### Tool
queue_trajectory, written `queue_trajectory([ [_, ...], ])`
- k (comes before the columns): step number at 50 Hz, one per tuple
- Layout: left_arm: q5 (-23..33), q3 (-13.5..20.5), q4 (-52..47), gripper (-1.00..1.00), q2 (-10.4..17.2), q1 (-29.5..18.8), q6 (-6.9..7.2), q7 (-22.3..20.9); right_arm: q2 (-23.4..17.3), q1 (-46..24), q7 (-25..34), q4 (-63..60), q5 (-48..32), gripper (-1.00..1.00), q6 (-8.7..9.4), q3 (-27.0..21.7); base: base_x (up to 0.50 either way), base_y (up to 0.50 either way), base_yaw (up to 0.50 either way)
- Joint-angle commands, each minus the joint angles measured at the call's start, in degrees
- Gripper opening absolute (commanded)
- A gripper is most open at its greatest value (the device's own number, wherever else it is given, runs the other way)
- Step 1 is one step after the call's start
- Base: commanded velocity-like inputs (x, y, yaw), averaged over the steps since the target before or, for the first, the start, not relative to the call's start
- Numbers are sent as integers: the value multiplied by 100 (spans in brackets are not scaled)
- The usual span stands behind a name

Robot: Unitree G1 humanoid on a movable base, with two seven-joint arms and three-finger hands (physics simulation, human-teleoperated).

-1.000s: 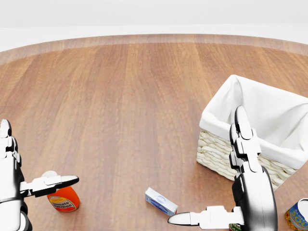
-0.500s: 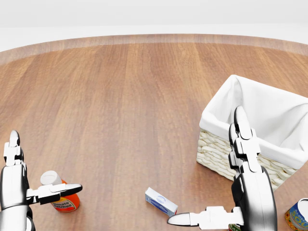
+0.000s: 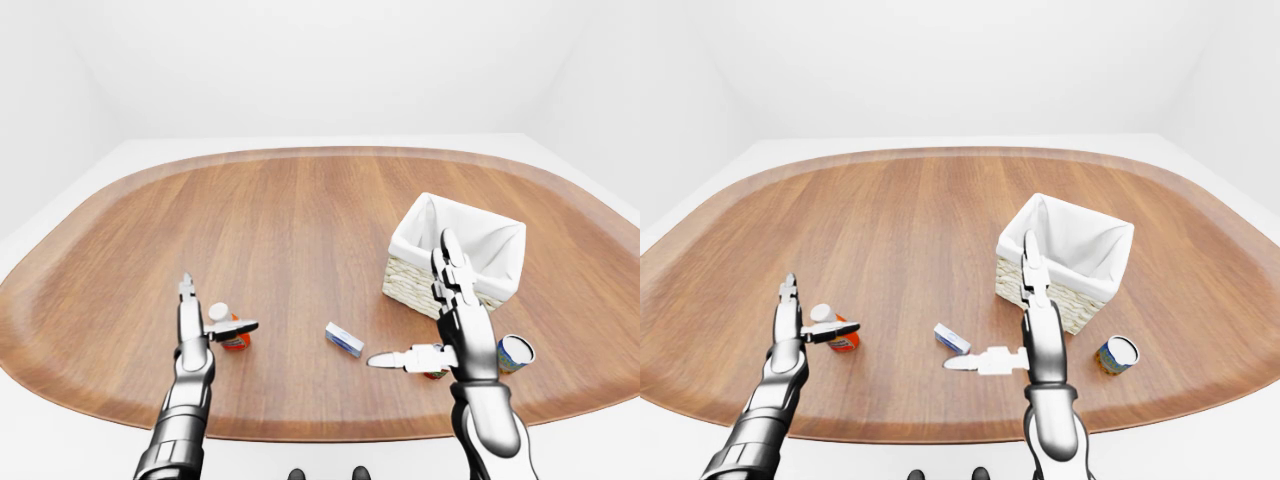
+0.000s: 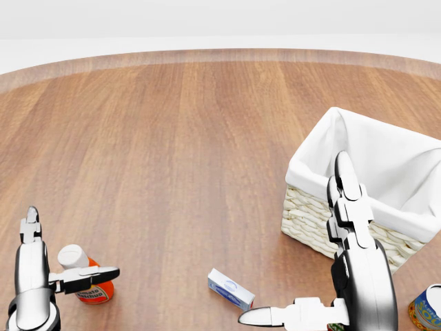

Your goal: Pick up the ketchup, and put it in the basket.

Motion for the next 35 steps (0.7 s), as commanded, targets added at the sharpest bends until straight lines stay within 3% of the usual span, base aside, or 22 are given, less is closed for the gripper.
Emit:
queue_trajectory([
  [1, -47, -114, 1090, 100, 116, -444, 0, 193, -5, 4, 1, -5, 10, 100, -9, -8, 0, 0, 0],
  [17, -85, -196, 1617, 100, 157, -631, 0, 220, -5, 0, -1, 28, -5, 100, -35, -5, 0, 0, 0],
  [18, -92, -191, 1612, 86, 156, -625, 0, 227, -5, 0, 6, 24, -1, 100, -31, -3, 0, 0, 0],
  [19, -142, -174, 1580, -100, 151, -586, 0, 171, -3, 16, 2, -9, -14, 100, -14, 8, 0, 0, 0],
  [35, -57, -198, 1400, -100, 128, -499, 0, 186, -4, -10, 6, 49, -15, 100, -25, 6, 0, 0, 0],
])
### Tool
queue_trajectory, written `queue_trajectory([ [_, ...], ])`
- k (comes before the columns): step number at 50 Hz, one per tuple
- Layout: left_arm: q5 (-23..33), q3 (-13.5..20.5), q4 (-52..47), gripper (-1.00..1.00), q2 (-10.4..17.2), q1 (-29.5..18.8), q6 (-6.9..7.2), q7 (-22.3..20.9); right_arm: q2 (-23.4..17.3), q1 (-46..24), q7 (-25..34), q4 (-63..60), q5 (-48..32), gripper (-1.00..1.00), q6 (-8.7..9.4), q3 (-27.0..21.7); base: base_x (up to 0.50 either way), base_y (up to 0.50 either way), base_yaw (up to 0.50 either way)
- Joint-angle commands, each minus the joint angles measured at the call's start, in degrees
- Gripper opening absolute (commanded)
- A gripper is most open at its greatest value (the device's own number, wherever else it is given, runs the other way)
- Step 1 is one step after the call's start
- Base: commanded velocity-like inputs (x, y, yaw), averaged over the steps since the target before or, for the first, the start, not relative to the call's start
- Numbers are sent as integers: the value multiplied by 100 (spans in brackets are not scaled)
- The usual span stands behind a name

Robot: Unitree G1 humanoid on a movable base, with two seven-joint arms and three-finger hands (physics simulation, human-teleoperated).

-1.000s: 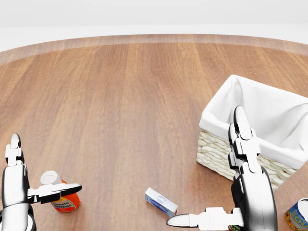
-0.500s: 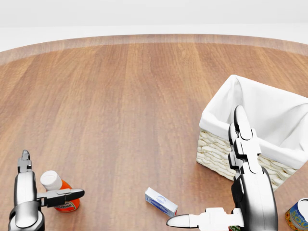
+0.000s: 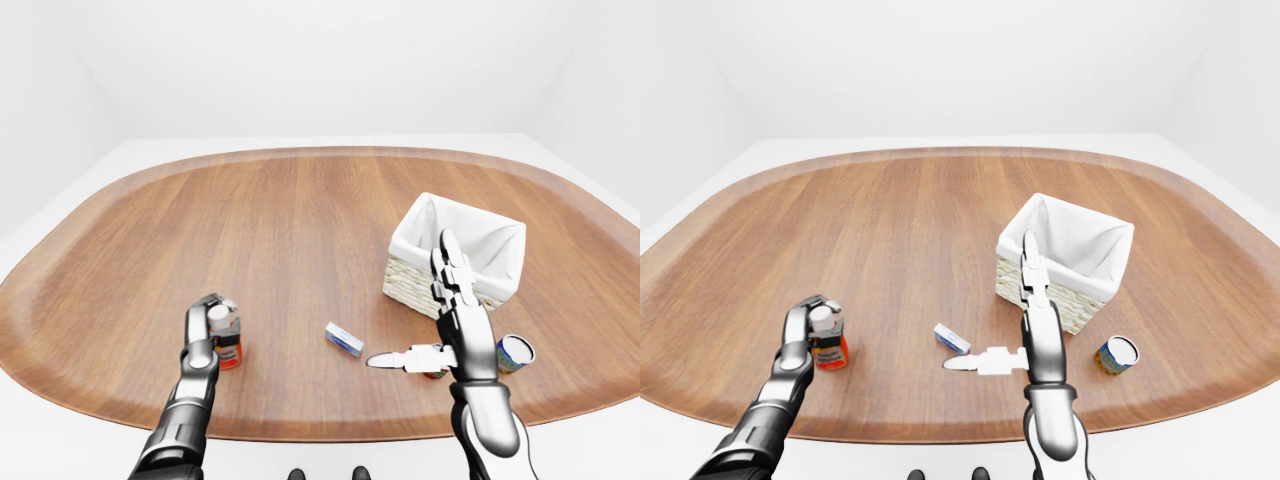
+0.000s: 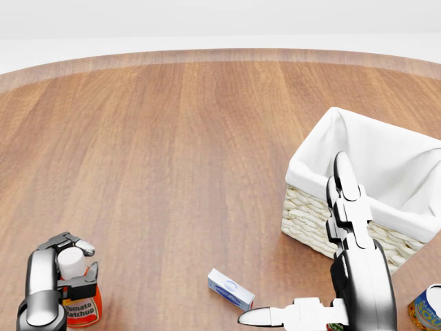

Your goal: Pick up the ketchup, and put it in the basket.

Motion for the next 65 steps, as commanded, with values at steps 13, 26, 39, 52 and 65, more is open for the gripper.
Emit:
queue_trajectory([
  [13, -10, -56, -531, -100, -99, 272, -1, 25, -10, 2, 6, -25, -5, 100, 22, 8, 0, 0, 0],
  [26, 312, -88, -3226, -100, -458, 1132, -1, -307, -4, 34, 9, -52, -13, 100, 3, 6, 0, 0, 0],
  [39, 643, -301, -5096, -99, -842, 1452, 470, -681, -20, 44, -10, -43, -24, 100, -14, 35, 0, 0, 0],
  [52, 938, -790, -5522, -99, -1130, 1511, 740, -709, -32, 104, -3, -109, -28, 100, -38, 43, 0, 0, 0],
  [65, 1306, -1559, -6775, -100, -1496, 1616, 999, -847, -38, 113, 1, -175, -17, 100, 2, 54, 0, 0, 0],
])
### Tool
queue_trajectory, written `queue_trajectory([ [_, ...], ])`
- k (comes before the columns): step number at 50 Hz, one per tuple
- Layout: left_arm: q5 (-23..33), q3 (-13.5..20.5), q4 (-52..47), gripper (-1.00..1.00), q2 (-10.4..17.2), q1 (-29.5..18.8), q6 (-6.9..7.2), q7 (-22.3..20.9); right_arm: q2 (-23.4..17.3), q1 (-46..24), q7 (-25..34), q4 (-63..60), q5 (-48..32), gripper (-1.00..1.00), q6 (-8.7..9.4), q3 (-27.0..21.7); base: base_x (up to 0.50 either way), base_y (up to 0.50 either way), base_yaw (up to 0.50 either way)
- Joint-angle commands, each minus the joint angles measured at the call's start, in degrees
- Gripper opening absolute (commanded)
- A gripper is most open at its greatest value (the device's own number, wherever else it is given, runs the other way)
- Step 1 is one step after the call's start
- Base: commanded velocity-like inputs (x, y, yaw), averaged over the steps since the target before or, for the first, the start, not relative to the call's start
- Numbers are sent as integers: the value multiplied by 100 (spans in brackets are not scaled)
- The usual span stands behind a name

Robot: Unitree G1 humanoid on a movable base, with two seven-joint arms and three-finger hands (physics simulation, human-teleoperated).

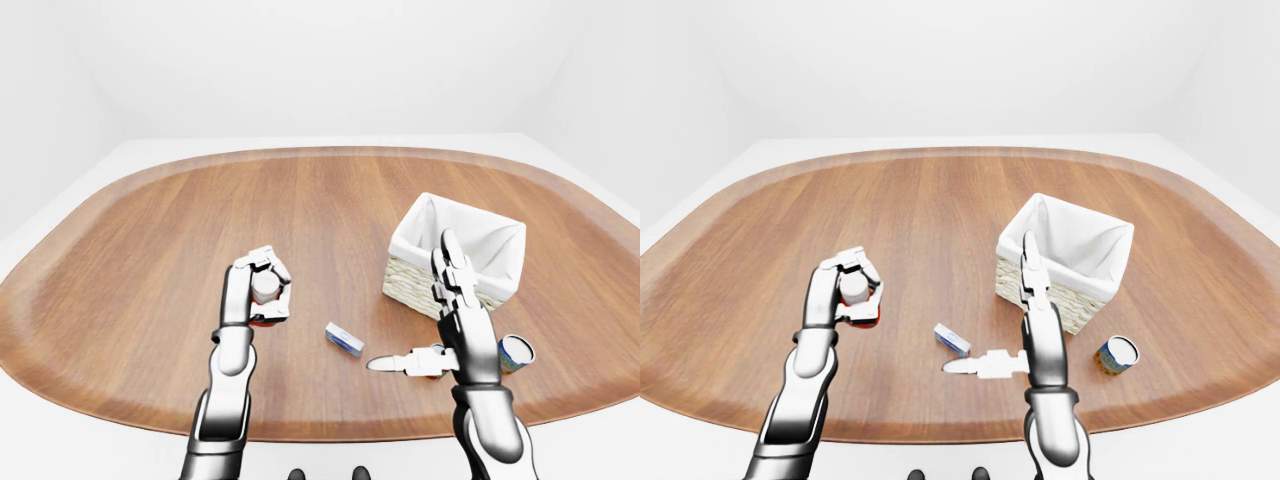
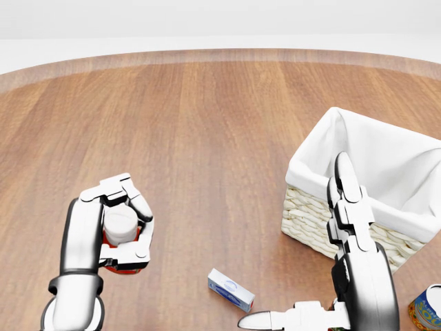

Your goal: Pick up the ketchup, and put it in the basket.

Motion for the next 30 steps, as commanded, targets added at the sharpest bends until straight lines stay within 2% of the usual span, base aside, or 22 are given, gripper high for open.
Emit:
queue_trajectory([
  [1, 51, -596, -1008, -99, -294, 40, 0, 77, -9, 39, 4, -69, 2, 100, 11, 18, 0, 0, 0],
  [13, 252, -1112, -1705, -99, -469, 43, 0, -21, -23, 78, 18, -148, 38, 100, 7, 12, 0, 0, 0],
  [19, 435, -1588, -2370, -99, -540, 178, 0, -130, -13, 77, 31, -145, 60, 100, -6, -25, 0, 0, 0],
  [24, 686, -2179, -3008, -99, -532, 411, 0, -128, -18, 116, 45, -204, 75, 100, 0, -32, 0, 0, 0],
  [29, 676, -2262, -3100, -99, -506, 439, 0, -107, -16, 119, 50, -214, 81, 100, 2, -42, 0, 0, 0],
  [30, 726, -2380, -3223, -99, -502, 475, 0, -98, -14, 119, 49, -198, 83, 100, -15, -43, 0, 0, 0],
])
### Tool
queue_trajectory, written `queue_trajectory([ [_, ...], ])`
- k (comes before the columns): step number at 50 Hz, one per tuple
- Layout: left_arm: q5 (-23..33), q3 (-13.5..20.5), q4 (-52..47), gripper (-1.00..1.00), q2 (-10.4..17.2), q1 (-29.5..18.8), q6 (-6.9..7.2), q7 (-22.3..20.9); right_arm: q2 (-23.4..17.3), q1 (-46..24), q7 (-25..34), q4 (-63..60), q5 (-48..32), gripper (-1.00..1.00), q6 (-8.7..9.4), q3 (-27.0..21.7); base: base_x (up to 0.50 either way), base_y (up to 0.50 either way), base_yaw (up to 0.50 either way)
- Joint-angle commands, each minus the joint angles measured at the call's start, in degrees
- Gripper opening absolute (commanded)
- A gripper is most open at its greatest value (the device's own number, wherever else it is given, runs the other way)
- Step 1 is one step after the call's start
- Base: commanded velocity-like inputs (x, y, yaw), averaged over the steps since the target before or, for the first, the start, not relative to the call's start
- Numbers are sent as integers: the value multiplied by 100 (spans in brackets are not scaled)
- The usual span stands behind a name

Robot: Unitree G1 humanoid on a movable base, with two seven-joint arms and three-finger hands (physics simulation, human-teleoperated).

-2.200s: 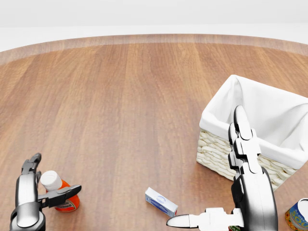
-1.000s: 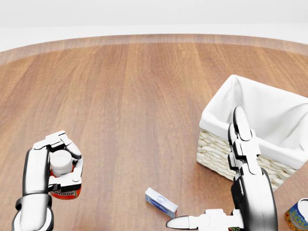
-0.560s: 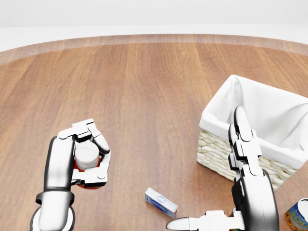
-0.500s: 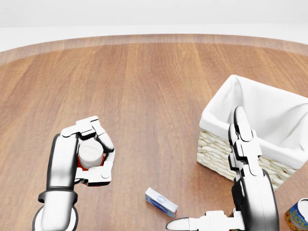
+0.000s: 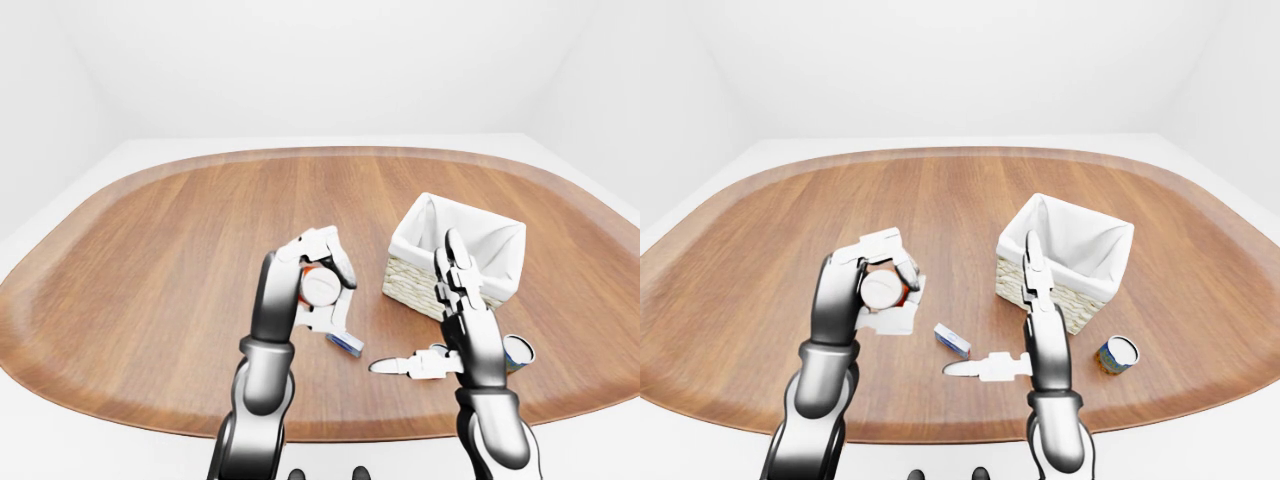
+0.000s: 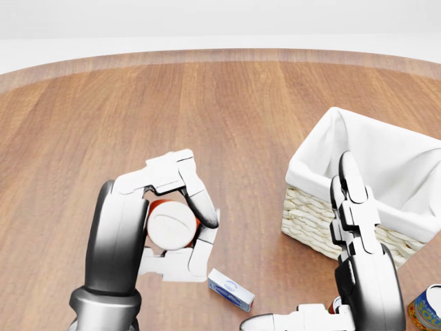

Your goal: Pick up the ketchup, and put it in the basket.

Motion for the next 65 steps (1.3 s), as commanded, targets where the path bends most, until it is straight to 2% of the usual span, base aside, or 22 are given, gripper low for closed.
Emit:
queue_trajectory([
  [1, 49, -829, -952, -99, -41, 182, 0, 164, 4, 40, 7, -45, -1, 100, -14, 4, 0, 0, 0],
  [2, 134, -972, -1074, -99, -88, 136, 0, 144, 4, 20, 8, -34, 15, 100, -5, -17, 0, 0, 0],
  [4, 133, -985, -1085, -99, -84, 128, 0, 151, 4, 19, 9, -33, 16, 100, -5, -19, 0, 0, 0],
  [5, 219, -1134, -1197, -99, -111, 108, 0, 140, 5, 26, 10, -56, 10, 100, 8, -9, 0, 0, 0],
  [7, 264, -1224, -1248, -99, -124, 95, 0, 153, 2, 32, 8, -65, 3, 100, 11, -2, 0, 0, 0],
  [12, 484, -1748, -1433, -99, -189, 108, 0, 220, -5, 46, 13, -106, 18, 100, 23, -8, 0, 0, 0],
  [17, 599, -2048, -1508, -99, -173, 160, 0, 289, -3, 50, 17, -115, 27, 100, 21, -14, 0, 0, 0],
  [18, 685, -2234, -1551, -99, -173, 193, 0, 322, -4, 62, 14, -112, 21, 100, 5, -5, 0, 0, 0],
  [28, 937, -2847, -1694, -99, -179, 268, 0, 434, -4, 72, 24, -138, 39, 100, 4, -31, 0, 0, 0],
  [34, 933, -3073, -1644, -99, -156, 322, 0, 555, 2, 74, 44, -170, 60, 100, 21, -61, 0, 0, 0],
  [41, 839, -3193, -1455, -99, -135, 348, 0, 720, 3, 125, 65, -270, 73, 100, 40, -73, 0, 0, 0],
  [65, 353, -2982, -1023, -99, -157, 339, 0, 991, -5, 121, 30, -220, 38, 100, -10, -31, 0, 0, 0],
])
